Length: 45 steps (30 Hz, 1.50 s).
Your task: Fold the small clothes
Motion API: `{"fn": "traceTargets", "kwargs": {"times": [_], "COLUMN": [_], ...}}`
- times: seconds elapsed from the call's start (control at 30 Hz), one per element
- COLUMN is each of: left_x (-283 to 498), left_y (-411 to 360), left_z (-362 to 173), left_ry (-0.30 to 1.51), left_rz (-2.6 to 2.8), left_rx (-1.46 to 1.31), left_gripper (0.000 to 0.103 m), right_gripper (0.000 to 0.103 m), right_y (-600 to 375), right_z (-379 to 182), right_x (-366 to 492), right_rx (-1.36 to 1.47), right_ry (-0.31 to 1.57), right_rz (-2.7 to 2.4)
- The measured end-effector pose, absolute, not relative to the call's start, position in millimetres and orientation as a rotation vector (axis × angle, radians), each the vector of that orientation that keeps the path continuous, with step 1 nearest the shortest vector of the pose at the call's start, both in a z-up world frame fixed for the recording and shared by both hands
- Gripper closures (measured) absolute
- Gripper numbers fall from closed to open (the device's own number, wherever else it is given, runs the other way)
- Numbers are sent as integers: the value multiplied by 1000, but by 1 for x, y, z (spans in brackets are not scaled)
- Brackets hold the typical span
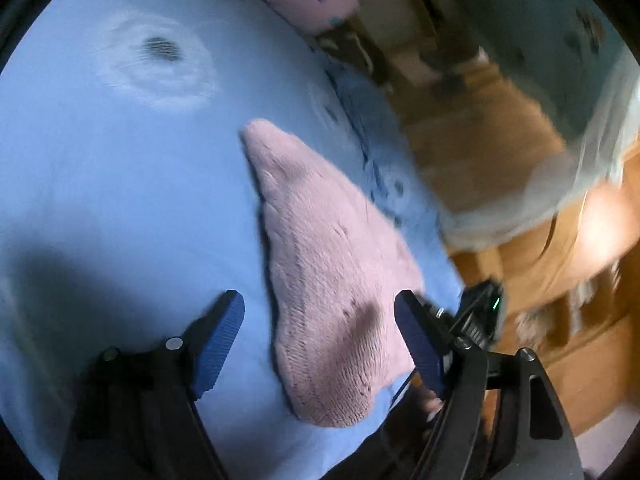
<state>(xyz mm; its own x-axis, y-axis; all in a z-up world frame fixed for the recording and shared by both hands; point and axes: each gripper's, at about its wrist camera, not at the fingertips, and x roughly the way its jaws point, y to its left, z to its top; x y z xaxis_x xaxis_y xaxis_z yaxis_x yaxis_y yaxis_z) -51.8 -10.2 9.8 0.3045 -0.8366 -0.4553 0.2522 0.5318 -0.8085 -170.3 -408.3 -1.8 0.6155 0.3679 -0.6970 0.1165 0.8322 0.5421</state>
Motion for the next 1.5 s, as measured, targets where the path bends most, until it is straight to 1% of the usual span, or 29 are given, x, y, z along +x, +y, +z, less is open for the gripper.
{"fn": "traceTargets", "kwargs": {"times": [0.13,0.23,0.27,0.3,0.33,0.37,0.4,0.43,0.47,0.5,0.53,0.63,0.77,0.93,1.0,1.07,1.1,1.13,1.17,1.2,1.23,1.3,1.33,1.37,1.4,1.43,1.5], "left_x": [-60,-55,-53,-51,-49,-48,-47,-48,-50,-53,-56,-79,-97,-108,-109,-110,-110,-109,-108,-106,-106,-107,-109,-109,-108,-107,-102], "left_y": [-30,-34,-35,-35,-38,-40,-42,-43,-42,-41,-40,-26,-4,26,34,42,48,53,54,60,62,75,82,89,96,99,100], "left_z": [9,10,9,8,7,7,7,8,9,11,13,21,23,33,30,22,13,5,0,-6,-8,-8,-7,-8,-11,-14,-18], "left_ry": [1012,1024,1033,1050,1073,1087,1098,1107,1107,1101,1092,1048,1029,988,991,999,1007,1013,1015,1009,1005,954,922,887,859,853,861], "left_rz": [-794,-792,-792,-787,-781,-773,-772,-779,-782,-782,-780,-779,-758,-716,-705,-695,-692,-682,-674,-678,-682,-660,-638,-631,-658,-683,-723], "left_rx": [-632,-635,-643,-652,-656,-649,-640,-638,-639,-643,-646,-681,-743,-725,-720,-737,-781,-845,-882,-954,-980,-1050,-1070,-1103,-1165,-1216,-1280], "left_gripper": [43,44,46,53,57,59,64,71,75,82,87,95,97,97,96,94,90,82,80,79,79,77,71,67,61,56,51], "right_gripper": [0,0,0,0,0,1,8,26,36,54,61,67,69,69,69,67,60,49,40,37,35,30,21,15,6,0,0], "right_y": [-420,-411,-402,-393,-383,-377,-371,-366,-363,-362,-362,-362,-356,-322,-307,-294,-290,-287,-287,-288,-289,-291,-291,-294,-293,-293,-295], "right_z": [-6,-5,-3,-1,-1,1,1,1,1,0,-1,4,3,7,7,6,6,5,5,5,5,7,9,10,11,11,11], "right_x": [-159,-151,-146,-144,-140,-140,-137,-134,-132,-130,-136,-147,-155,-159,-158,-157,-155,-154,-152,-155,-154,-154,-154,-157,-156,-155,-155], "right_rx": [713,690,663,631,593,574,558,546,548,574,608,633,723,692,681,653,631,601,590,585,597,604,600,596,591,595,606], "right_ry": [927,963,975,984,987,980,970,962,957,952,944,908,892,918,935,946,946,947,950,951,951,962,961,956,950,950,961], "right_rz": [216,212,218,220,218,214,210,211,218,237,258,263,331,400,427,443,429,386,355,327,325,313,312,320,334,348,354]}}
